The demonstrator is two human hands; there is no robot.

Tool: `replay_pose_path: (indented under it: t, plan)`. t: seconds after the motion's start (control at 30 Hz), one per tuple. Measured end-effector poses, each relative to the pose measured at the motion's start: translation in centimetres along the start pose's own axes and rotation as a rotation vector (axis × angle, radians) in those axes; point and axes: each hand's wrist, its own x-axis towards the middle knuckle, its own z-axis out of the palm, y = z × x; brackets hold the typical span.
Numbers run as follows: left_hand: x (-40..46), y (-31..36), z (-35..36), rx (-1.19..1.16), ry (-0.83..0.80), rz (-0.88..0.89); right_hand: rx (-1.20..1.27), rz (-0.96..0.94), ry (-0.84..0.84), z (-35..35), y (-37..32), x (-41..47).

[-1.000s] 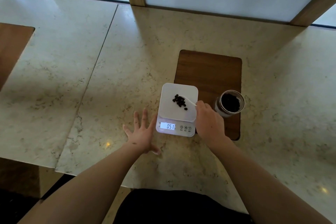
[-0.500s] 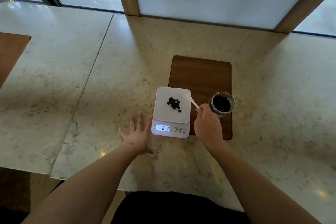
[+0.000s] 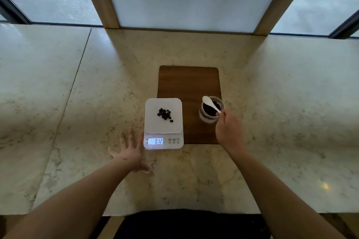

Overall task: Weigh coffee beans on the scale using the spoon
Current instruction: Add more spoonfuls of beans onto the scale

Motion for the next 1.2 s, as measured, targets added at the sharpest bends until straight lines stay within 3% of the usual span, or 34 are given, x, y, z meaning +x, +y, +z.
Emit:
replay_pose_path:
  t: [0.7,1.2]
  plan:
    - [0.0,-0.7,0.8,-0.040,0.093,0.059,-0.151,0.051,-0.081,-1.8,1.6,0.6]
    - [0.1,-0.8,0.9,-0.051,0.107,0.073,-0.311,-0.007,-0.037,-1.3,1.9,1.5]
